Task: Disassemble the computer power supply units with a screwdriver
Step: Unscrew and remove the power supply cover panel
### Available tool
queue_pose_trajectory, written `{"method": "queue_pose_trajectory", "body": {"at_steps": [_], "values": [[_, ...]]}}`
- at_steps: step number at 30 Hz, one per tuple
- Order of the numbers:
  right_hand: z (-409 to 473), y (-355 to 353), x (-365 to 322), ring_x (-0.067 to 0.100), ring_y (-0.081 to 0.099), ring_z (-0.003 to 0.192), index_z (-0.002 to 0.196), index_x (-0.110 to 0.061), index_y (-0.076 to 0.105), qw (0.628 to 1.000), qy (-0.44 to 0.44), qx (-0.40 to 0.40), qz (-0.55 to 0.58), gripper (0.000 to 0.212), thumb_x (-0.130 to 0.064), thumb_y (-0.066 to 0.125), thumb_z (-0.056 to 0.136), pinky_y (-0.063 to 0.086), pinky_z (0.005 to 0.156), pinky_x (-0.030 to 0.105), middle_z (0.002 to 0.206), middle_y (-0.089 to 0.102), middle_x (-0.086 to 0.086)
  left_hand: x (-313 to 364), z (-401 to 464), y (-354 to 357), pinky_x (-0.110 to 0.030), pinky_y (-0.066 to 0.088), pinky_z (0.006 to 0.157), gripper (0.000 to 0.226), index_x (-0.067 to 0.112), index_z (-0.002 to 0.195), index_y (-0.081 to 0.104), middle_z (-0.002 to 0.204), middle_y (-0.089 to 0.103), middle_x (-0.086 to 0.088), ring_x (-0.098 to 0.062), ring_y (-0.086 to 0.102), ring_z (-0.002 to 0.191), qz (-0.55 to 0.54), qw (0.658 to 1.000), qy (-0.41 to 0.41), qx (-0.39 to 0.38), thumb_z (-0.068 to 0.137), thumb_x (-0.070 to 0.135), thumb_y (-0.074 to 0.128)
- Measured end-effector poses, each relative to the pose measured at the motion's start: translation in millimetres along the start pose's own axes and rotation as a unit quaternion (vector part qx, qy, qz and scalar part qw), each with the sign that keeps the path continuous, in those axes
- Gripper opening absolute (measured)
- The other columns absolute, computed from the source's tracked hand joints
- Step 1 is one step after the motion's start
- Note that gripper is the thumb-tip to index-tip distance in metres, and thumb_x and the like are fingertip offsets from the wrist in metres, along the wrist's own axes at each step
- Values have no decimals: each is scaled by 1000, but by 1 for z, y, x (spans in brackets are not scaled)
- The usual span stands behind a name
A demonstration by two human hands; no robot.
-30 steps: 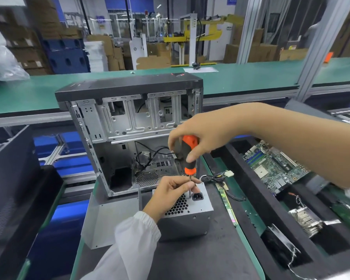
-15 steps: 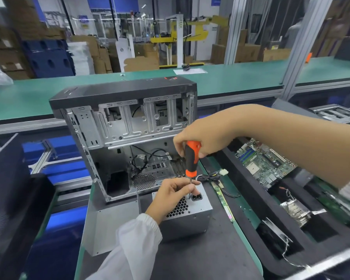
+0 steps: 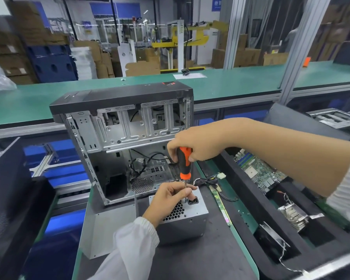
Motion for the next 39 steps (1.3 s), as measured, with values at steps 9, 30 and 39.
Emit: {"method": "queue_pose_trajectory", "body": {"at_steps": [9,30,39], "values": [[5,-8,7,16,46,53,68,-15,41,974,110,158,-117,59,-69,30,91,34,47,29,64,44,1,5,0,2,-16,46,86,31,16,70,73,78,73,0,-13,65,111,15,1000,15,-3,96,8,58],[6,-8,17,28,61,79,117,-31,46,1000,-12,-7,12,40,-28,69,85,54,70,45,94,57,2,2,-2,2,-21,49,90,23,0,83,75,82,74,-2,-13,67,104,16,1000,5,2,96,5,57],[15,-4,15,22,67,62,98,-8,55,992,52,74,-85,41,-47,43,98,54,64,35,70,67,6,1,-4,1,-18,46,91,22,9,83,77,92,75,-7,-14,64,113,5,1000,-5,3,96,10,58]]}}
Point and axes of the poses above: each hand's wrist, its own z-axis towards the middle knuckle, its own y-axis out of the palm, x = y × z, the point moved 5 cm from there along z, towards the middle knuckle
